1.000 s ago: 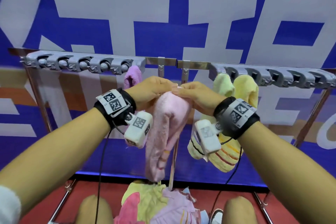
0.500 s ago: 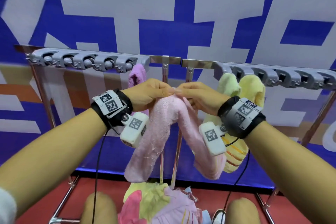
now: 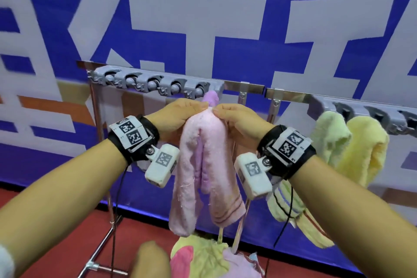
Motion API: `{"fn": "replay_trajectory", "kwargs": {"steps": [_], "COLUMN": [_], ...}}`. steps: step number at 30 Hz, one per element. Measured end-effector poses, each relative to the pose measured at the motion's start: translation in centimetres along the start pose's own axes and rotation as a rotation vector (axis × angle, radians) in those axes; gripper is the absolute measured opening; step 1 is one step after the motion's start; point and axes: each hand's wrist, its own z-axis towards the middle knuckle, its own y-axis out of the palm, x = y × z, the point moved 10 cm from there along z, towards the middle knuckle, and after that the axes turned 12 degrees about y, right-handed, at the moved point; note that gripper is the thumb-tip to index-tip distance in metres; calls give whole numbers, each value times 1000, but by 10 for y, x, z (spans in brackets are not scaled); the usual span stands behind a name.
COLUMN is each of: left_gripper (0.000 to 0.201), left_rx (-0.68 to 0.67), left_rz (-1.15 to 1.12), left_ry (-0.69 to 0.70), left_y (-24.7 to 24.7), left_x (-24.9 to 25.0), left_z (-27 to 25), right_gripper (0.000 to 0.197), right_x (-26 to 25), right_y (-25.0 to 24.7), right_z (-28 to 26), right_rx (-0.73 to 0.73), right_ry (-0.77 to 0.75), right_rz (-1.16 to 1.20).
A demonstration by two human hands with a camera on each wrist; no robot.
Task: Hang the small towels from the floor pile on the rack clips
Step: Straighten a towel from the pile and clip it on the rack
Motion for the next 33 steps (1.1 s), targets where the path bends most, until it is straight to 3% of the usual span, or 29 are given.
{"fn": "replay_trajectory", "kwargs": {"steps": [4,7,9,12,14,18,20,23,26,29,33], "left_gripper": [33,18,20,12,26,18,29,64,84,78,76], "left_rx": [49,80,117,180,225,347,371,336,247,181,289], "left_rz": [71,78,82,151,202,164,115,-6,-51,167,634], "left_ry": [-50,-103,-119,-75,-29,181,251,333,379,387,444], "left_y": [-36,-62,-82,-105,-115,-130,-137,-141,-140,-132,-128], "left_x": [8,14,18,27,31,42,40,35,28,22,29], "left_z": [-6,-8,-7,-1,3,14,17,17,21,24,30], "right_gripper": [16,15,18,24,28,31,35,41,42,40,35], "right_x": [-13,-27,-35,-43,-50,-70,-79,-86,-87,-85,-83], "right_y": [29,43,47,51,56,61,60,54,43,34,31], "right_z": [25,43,54,70,82,98,106,120,132,140,146], "right_rx": [-18,-1,24,65,44,48,46,23,30,42,7], "right_ry": [7,-21,-20,4,15,2,-5,14,21,28,54], "right_rz": [75,61,66,113,117,77,89,91,65,38,28]}}
